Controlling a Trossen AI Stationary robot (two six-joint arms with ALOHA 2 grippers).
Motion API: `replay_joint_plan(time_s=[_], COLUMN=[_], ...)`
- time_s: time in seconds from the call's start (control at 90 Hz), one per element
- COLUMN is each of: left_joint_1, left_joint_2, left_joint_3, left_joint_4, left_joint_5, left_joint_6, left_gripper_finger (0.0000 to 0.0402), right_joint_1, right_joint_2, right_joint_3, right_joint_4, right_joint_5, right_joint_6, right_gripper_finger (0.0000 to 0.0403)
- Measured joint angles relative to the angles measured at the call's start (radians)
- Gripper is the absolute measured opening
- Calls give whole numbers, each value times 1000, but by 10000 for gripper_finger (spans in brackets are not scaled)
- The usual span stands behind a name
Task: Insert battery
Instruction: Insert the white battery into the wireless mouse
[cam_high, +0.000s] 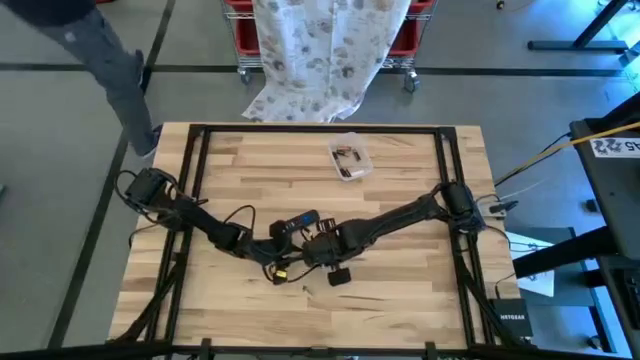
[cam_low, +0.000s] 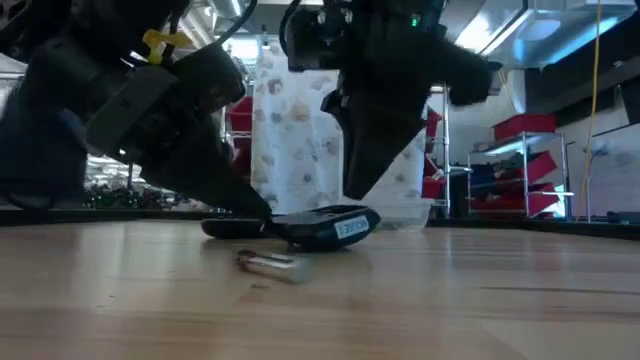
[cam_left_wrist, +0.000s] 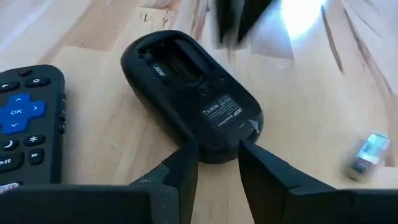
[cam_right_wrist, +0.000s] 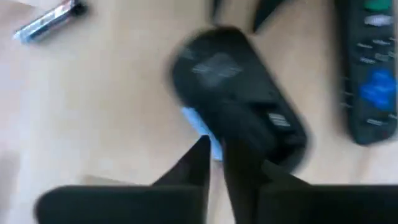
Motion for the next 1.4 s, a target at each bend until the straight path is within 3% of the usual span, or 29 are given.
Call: replay_joint_plan(time_s=[0.2,0.4,0.511,0.633,0.767,0.878,1.133,1.256,1.4], left_joint_1=[-97,-378,-491,-504,-475,-461,-465,-490,-489], left_joint_2=[-111,-210,-120,77,255,296,157,103,97], left_joint_3=[0,12,49,120,220,267,265,263,264], left_joint_4=[-178,-212,-47,63,67,34,-73,-235,-331], left_joint_5=[90,155,145,117,58,-29,-236,-294,-398], left_joint_6=[46,-56,-96,-147,-216,-249,-152,-251,-398], left_gripper_finger=[96,91,73,40,13,2,1,1,0], right_joint_1=[111,236,270,291,313,339,379,342,306], right_joint_2=[-2,-2,-2,-2,-2,-2,11,41,67], right_joint_3=[5,5,5,5,5,5,6,-2,-118], right_joint_4=[95,123,154,207,245,244,272,288,323], right_joint_5=[-34,189,278,317,323,327,453,498,532], right_joint_6=[80,204,262,314,343,370,363,370,471], right_gripper_finger=[146,187,185,178,175,174,174,174,174])
